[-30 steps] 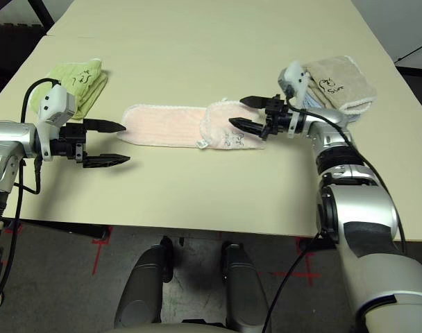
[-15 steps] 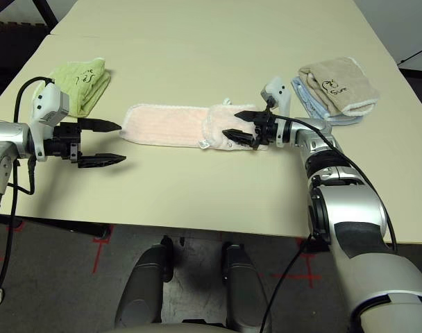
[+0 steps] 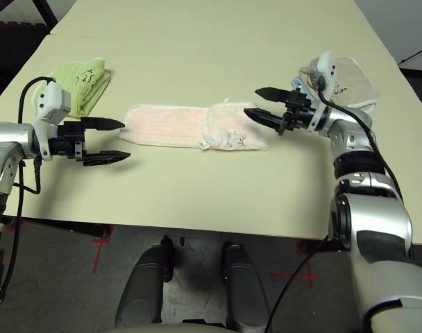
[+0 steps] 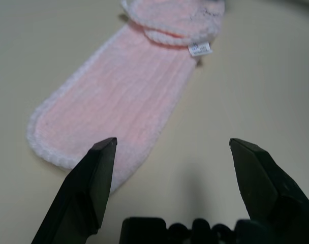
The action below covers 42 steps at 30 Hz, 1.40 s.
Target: Fold the towel and set it aside.
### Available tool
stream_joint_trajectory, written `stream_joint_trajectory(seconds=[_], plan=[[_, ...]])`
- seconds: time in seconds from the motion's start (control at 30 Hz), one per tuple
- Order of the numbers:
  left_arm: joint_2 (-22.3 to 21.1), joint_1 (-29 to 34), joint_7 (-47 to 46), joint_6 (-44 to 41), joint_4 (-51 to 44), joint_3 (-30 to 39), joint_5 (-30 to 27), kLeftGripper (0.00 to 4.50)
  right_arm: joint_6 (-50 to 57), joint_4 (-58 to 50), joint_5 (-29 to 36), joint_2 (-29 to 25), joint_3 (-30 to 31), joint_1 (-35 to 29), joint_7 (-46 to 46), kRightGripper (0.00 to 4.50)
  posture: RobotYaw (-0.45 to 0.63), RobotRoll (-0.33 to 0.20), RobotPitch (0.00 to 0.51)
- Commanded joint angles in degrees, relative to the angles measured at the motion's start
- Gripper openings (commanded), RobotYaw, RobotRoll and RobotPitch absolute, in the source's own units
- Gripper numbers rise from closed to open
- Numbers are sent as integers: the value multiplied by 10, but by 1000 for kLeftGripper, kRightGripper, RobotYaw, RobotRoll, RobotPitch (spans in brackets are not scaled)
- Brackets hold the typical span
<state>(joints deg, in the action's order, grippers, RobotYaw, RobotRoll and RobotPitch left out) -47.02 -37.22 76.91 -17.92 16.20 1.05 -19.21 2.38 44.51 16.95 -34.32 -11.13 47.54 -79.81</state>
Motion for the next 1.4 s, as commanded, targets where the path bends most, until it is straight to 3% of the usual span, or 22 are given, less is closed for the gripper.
stream_joint_trajectory(seconds=[0.03, 0.13, 0.33, 0.47, 0.6, 0.73, 0.83, 0.93, 1.17, 1.4], plan=[[6, -1, -7, -11, 7, 12, -14, 4500, 5, -62, 24, -27, -15, -41, -9, 4460, 24, 0, 188], [19, -1, -17, 12, 16, 20, -13, 4500, -59, -78, 17, -52, -5, -81, -42, 4460, 16, 0, 188], [17, 15, -30, 11, 8, 17, -10, 4500, -78, -56, 27, -83, -10, -95, -72, 4460, 22, 0, 190], [24, 22, -95, -108, -35, 36, -40, 4500, -102, -40, 21, -96, -1, -100, -91, 4460, 27, 0, 191], [38, 23, -184, -290, -82, 70, -93, 4500, -107, -36, 21, -84, 4, -96, -81, 4460, 31, 0, 191], [80, 23, -287, -486, -122, 139, -163, 4500, -100, -47, 26, -67, 9, -91, -72, 4460, 32, 0, 193], [113, 12, -362, -614, -134, 195, -181, 4500, -98, -48, 28, -63, 11, -89, -68, 4460, 32, 0, 193], [133, -1, -409, -684, -132, 237, -182, 4500, -96, -51, 31, -62, 14, -89, -67, 4460, 31, 0, 196], [150, -19, -454, -695, -107, 260, -175, 4500, -88, -56, 33, -60, 16, -86, -64, 4460, 23, 0, 200], [194, -57, -489, -680, -68, 279, -177, 4500, -86, -55, 31, -61, 16, -85, -62, 4460, 21, 0, 200]])
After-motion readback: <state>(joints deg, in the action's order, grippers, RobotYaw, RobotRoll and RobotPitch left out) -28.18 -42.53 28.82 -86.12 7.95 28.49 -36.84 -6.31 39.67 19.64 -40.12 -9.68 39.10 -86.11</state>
